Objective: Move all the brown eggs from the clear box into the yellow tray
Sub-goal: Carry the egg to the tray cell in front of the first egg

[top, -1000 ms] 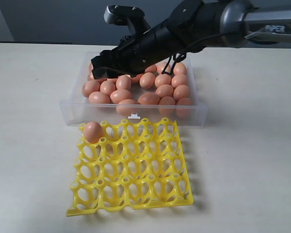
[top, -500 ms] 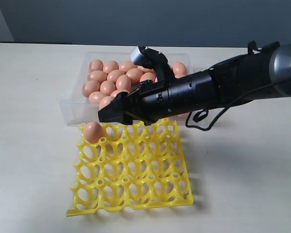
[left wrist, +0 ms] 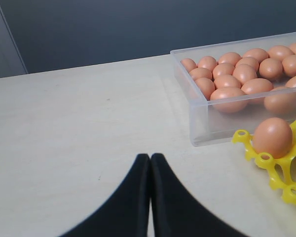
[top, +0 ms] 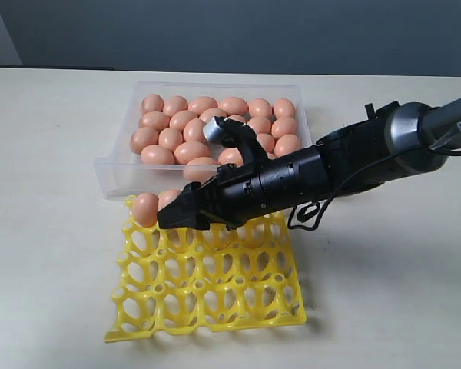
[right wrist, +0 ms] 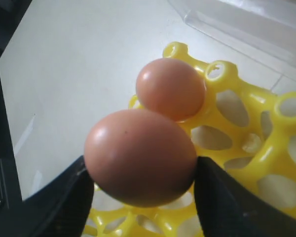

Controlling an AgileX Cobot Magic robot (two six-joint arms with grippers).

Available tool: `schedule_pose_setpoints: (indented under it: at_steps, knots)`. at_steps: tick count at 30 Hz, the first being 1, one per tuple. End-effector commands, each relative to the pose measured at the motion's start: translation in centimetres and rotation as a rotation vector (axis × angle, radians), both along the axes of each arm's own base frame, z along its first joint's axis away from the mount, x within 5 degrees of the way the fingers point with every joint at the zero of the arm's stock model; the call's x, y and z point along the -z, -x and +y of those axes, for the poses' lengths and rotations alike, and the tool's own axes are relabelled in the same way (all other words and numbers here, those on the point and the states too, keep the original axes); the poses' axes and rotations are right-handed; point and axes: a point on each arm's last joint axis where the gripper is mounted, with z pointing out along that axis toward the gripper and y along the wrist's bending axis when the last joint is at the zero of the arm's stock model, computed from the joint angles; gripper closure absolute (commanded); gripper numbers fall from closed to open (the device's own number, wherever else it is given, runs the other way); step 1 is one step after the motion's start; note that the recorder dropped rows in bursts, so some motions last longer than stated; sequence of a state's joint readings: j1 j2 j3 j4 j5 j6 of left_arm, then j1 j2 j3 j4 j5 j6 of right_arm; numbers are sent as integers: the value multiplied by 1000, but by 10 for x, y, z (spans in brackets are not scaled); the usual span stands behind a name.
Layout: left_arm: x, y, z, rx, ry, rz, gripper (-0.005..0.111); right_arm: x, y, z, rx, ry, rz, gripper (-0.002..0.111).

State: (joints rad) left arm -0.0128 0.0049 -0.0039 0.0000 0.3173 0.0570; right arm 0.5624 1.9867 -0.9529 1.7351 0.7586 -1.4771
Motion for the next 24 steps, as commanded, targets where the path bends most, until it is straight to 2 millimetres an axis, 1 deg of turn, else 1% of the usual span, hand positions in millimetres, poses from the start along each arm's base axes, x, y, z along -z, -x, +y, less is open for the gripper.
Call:
schedule_pose_setpoints:
  at_steps: [1, 3, 6, 16, 22, 24]
  knots:
    - [0, 0, 0, -4, 1, -11, 106, -17, -6, 3, -2, -41, -52, 109]
    - [0, 0, 0, -4, 1, -11, 106, -24, -13, 7, 10, -55, -68, 109]
    - [0, 0, 0, -4, 1, -11, 106, -28, -15, 9, 24, -66, -56, 109]
    - [0, 0, 0, -4, 1, -11, 106, -26, -16, 8, 79, -64, 26, 109]
    - [0, 0, 0, -4, 1, -11, 106, -23, -14, 7, 59, -40, 35, 109]
    - [0, 0, 0, -4, 1, -11, 106, -20, -15, 7, 63, -34, 49, 109]
